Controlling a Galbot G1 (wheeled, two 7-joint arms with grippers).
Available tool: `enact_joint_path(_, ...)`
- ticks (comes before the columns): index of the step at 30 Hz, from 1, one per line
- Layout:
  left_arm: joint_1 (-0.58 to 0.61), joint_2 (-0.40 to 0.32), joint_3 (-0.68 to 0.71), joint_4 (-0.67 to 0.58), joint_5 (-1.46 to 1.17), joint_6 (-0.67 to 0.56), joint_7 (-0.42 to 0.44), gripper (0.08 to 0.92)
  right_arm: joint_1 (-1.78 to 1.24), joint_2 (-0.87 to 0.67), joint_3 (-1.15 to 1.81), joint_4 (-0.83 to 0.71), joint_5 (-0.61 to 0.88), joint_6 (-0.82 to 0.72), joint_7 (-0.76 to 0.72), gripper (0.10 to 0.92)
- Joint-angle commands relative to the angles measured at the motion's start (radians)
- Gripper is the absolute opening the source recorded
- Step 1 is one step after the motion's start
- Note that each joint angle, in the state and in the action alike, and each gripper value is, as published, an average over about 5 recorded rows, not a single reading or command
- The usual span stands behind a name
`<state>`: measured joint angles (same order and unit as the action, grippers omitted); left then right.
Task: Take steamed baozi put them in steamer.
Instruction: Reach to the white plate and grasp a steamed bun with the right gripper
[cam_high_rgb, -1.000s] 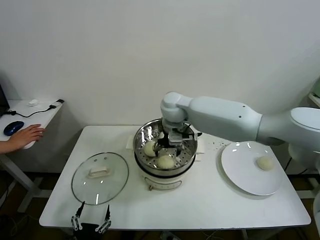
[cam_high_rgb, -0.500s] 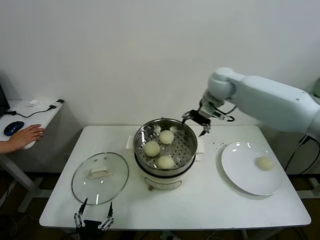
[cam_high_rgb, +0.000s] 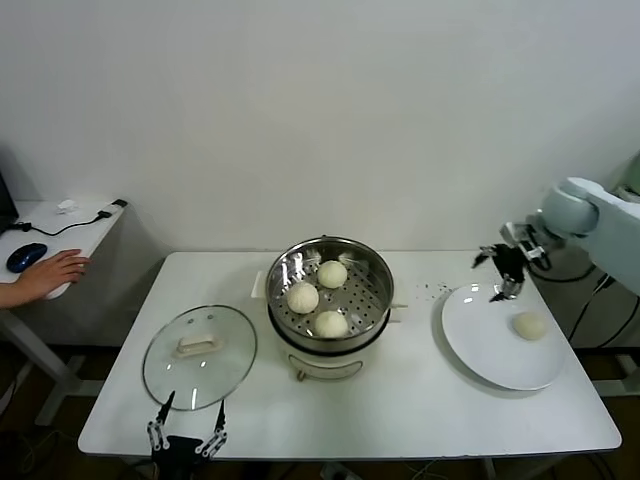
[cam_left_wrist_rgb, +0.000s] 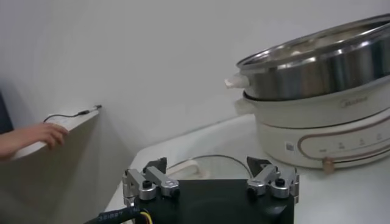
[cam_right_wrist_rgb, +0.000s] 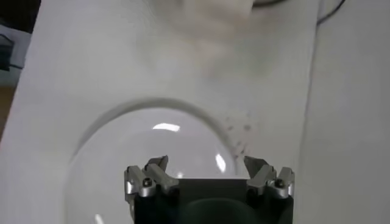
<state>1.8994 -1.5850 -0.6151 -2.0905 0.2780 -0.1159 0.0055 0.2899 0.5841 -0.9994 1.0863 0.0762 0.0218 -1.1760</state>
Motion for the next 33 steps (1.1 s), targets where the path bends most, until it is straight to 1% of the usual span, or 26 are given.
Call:
enact_joint_path(1, 0.004, -0.001, -0.002, -0.006, 0.01, 0.007, 0.0, 0.823, -0.37, 0.006, 0.439, -0.292, -0.26, 0.054, -0.074, 0.823)
enact_joint_path(4, 0.005, -0.004, -0.001, -0.009, 0.017, 0.01, -0.001, 0.823, -0.389, 0.064, 0.511, -0.384, -0.345, 0.107, -0.072, 0.823)
enact_joint_path(8, 0.006, -0.008, -0.001, -0.005, 0.025, 0.012, -0.002, 0.823, -0.387, 0.126, 0.564, -0.473, -0.41, 0.146, -0.066, 0.823)
enact_joint_path(12, 0.005, -0.01, 0.0, 0.0, 0.029, 0.015, -0.002, 0.823, -0.391, 0.162, 0.591, -0.517, -0.436, 0.162, -0.056, 0.823)
enact_joint_path(17, -0.003, -0.011, 0.005, 0.006, 0.034, 0.021, -0.002, 0.823, -0.393, 0.21, 0.651, -0.571, -0.524, 0.182, -0.052, 0.823)
enact_joint_path(33, -0.001, -0.009, 0.001, 0.019, 0.034, 0.017, -0.002, 0.823, -0.351, 0.322, 0.8, -0.714, -0.693, 0.234, 0.004, 0.823)
